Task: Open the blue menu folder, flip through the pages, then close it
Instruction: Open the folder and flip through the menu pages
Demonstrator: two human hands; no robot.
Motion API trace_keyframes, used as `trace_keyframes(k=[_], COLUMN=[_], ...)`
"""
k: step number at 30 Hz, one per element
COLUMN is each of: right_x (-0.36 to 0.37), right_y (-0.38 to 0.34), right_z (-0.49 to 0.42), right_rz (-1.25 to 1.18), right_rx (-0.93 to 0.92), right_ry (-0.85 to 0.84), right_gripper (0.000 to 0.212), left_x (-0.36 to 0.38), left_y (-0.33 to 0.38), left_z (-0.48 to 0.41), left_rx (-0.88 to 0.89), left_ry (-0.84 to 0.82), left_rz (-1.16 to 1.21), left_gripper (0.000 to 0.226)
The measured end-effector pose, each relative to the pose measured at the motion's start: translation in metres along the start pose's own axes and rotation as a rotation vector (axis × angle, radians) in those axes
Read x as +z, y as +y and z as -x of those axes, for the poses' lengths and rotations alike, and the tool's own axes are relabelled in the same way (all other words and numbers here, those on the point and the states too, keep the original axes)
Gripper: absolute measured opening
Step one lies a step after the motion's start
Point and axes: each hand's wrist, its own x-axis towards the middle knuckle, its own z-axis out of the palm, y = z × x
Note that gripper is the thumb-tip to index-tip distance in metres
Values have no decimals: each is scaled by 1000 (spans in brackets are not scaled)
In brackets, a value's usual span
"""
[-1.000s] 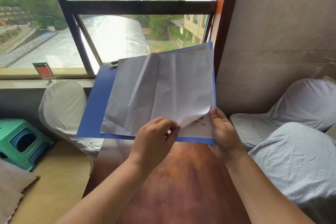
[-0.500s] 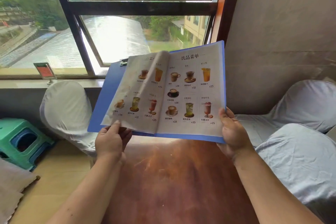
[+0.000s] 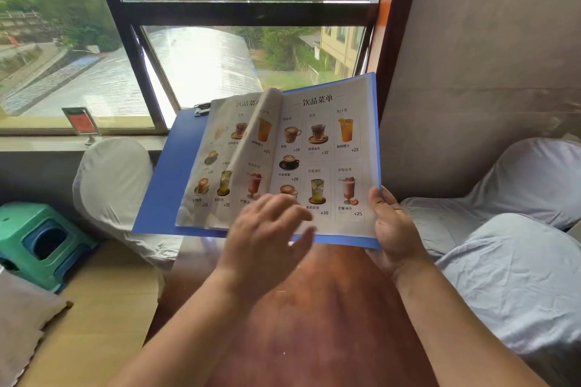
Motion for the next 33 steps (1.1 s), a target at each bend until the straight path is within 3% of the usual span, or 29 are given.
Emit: trace_keyframes(k=[3, 6, 11, 18, 21, 24, 27, 29, 31, 33], right_x=[1, -1, -9, -15, -14, -14, -15, -15, -15, -17], right_y=[5, 7, 5, -13, -20, -23, -23, -21, -19, -16], right_z=[0, 1, -1, 4, 6, 7, 6, 5, 3, 2], right_rz=[-14, -50, -8, -9, 20, 55, 45, 47, 50, 50], right_rx=[5, 6, -1, -5, -10, -19, -24, -20, -10, -2], right_ry=[1, -17, -11, 20, 34, 42, 34, 20, 14, 3], right_gripper=[38, 39, 41, 31, 34, 31, 33, 34, 37, 38], left_x=[12, 20, 22, 13, 9, 6, 2, 1, 0, 1], left_y=[13, 12, 7, -26, -48, -74, -95, -104, -108, -110], left_z=[-11, -16, -11, 10, 21, 30, 35, 37, 37, 38], left_rx=[-3, -24, -56, -343, -565, -898, -1285, -1556, -1742, -1745], left_ry=[-388, -513, -476, -347, -274, -220, -110, 63, 297, 510], left_rz=[-18, -45, -68, -183, -123, -40, 190, 446, 871, 1299], left_gripper=[63, 78, 78, 76, 79, 98, 132, 135, 101, 59])
